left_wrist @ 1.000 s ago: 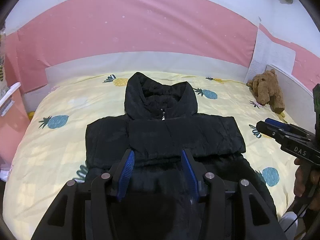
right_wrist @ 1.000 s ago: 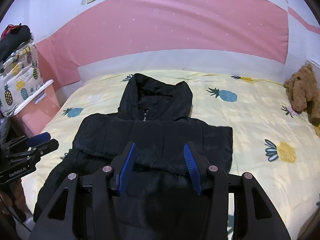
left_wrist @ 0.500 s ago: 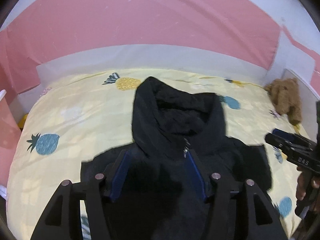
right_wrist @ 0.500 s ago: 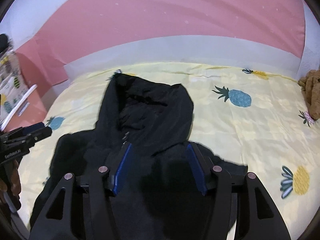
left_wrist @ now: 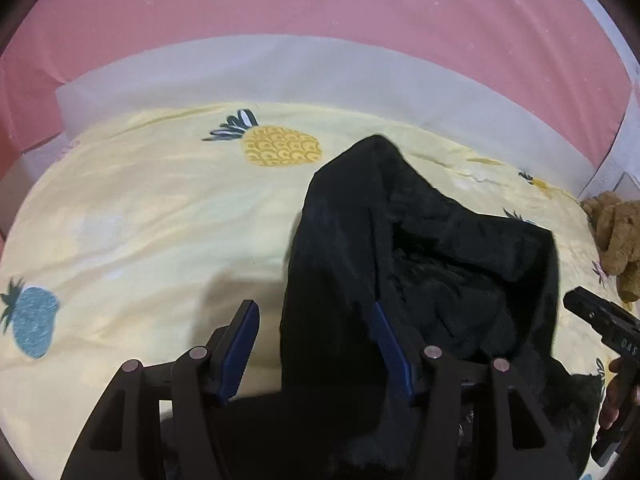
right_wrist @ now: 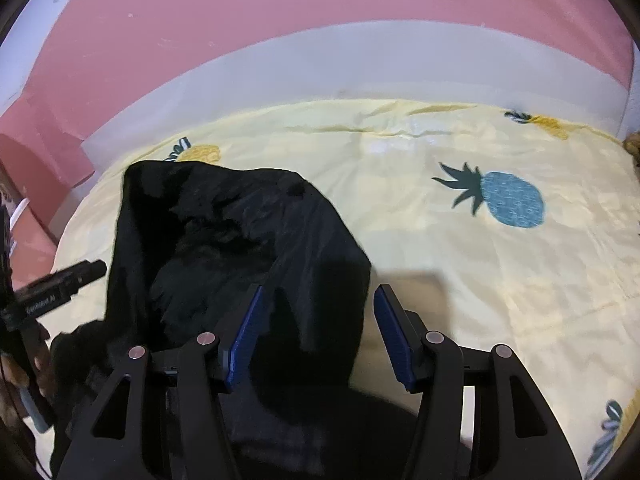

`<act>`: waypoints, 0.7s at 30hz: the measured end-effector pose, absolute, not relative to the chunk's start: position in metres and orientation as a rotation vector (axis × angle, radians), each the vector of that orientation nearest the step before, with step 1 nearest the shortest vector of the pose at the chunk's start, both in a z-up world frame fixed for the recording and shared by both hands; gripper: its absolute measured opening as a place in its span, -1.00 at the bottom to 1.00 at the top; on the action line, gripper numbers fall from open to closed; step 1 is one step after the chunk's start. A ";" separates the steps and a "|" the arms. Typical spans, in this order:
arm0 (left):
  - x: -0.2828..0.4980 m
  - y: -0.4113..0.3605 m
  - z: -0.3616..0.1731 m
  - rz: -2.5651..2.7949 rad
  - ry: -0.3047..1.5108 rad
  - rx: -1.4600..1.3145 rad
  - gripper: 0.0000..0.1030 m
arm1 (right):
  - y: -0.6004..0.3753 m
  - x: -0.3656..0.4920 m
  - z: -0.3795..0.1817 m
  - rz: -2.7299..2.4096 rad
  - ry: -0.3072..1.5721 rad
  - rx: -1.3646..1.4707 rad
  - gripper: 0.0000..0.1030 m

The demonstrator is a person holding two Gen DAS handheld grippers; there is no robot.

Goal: Fold large clothes
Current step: 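Grasp the jacket hem with both tools and lift it toward the hood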

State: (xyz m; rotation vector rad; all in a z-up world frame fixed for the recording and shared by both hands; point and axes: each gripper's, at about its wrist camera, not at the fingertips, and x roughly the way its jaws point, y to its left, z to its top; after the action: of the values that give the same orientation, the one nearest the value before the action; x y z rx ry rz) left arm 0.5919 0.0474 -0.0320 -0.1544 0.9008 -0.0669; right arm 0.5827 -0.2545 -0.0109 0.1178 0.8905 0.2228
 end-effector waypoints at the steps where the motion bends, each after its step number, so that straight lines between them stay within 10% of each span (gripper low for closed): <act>1: 0.598 0.046 -0.038 -0.073 0.902 -0.158 0.14 | -0.254 0.591 -0.015 0.226 0.899 0.122 0.10; 5: 0.611 0.041 -0.049 -0.113 0.893 -0.184 -0.16 | -0.249 0.612 -0.026 0.224 0.937 0.116 0.02; 6: 0.612 0.040 -0.049 -0.123 0.893 -0.185 -0.69 | -0.246 0.611 -0.024 0.221 0.923 0.104 -0.60; 7: 0.611 0.037 -0.050 -0.133 0.892 -0.183 -0.94 | -0.245 0.609 -0.021 0.228 0.914 0.098 -0.82; 21: 0.509 0.055 0.023 -0.203 0.682 -0.250 -1.00 | -0.256 0.480 0.081 0.370 0.660 0.152 -0.88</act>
State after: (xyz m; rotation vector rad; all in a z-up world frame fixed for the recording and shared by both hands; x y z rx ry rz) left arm 0.5086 0.0548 0.0231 -0.2504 0.6823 -0.2034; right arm 0.4802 -0.2560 0.0807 0.1521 0.6601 0.3702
